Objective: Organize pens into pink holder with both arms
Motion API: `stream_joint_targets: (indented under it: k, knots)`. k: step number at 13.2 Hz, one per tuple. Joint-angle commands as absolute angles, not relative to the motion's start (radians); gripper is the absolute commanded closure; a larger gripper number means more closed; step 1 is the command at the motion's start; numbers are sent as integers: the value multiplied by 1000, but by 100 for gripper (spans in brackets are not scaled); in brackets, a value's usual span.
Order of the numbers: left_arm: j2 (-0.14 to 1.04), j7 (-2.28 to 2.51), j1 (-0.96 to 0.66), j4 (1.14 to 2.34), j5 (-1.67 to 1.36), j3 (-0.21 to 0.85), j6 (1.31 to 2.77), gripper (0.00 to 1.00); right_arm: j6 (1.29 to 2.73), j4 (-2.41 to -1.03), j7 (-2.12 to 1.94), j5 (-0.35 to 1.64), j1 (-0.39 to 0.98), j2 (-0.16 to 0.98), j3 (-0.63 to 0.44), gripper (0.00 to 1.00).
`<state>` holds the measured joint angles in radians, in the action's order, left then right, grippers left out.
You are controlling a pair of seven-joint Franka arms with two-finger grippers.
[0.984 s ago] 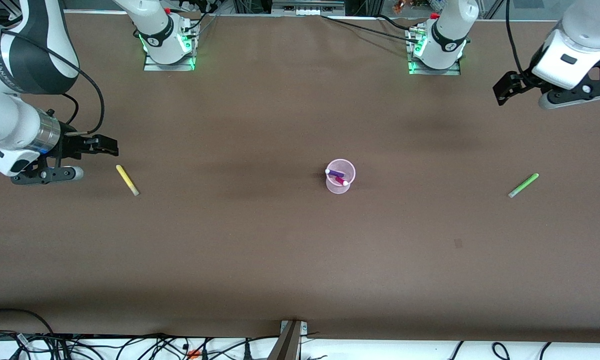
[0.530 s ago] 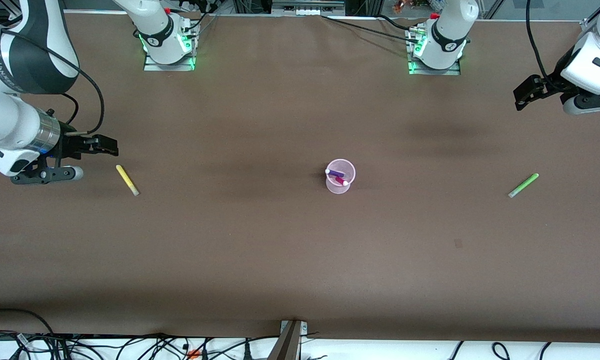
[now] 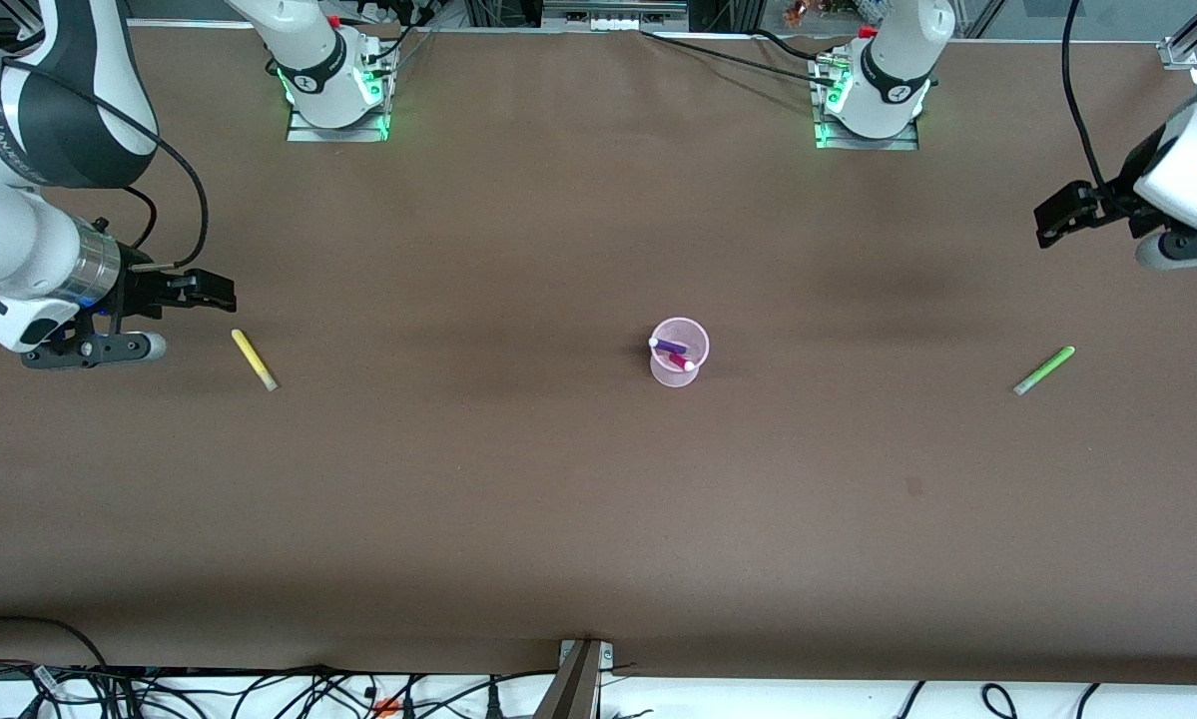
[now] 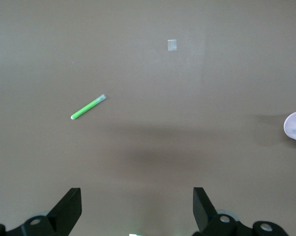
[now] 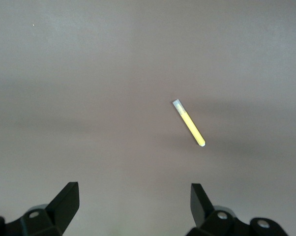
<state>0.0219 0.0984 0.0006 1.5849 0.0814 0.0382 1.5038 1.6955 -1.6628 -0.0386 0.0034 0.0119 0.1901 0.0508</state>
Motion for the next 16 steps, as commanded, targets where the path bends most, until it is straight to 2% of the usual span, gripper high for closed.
stream_joint_targets:
  k: [1,16]
  knots:
    - [57,-21,58,1528,28,40,1476,0,1709,-1678,-28,-3,8,176,58,0]
    - [60,-9,51,1508,43,54,1476,0,1743,-1706,-28,-3,8,178,58,0]
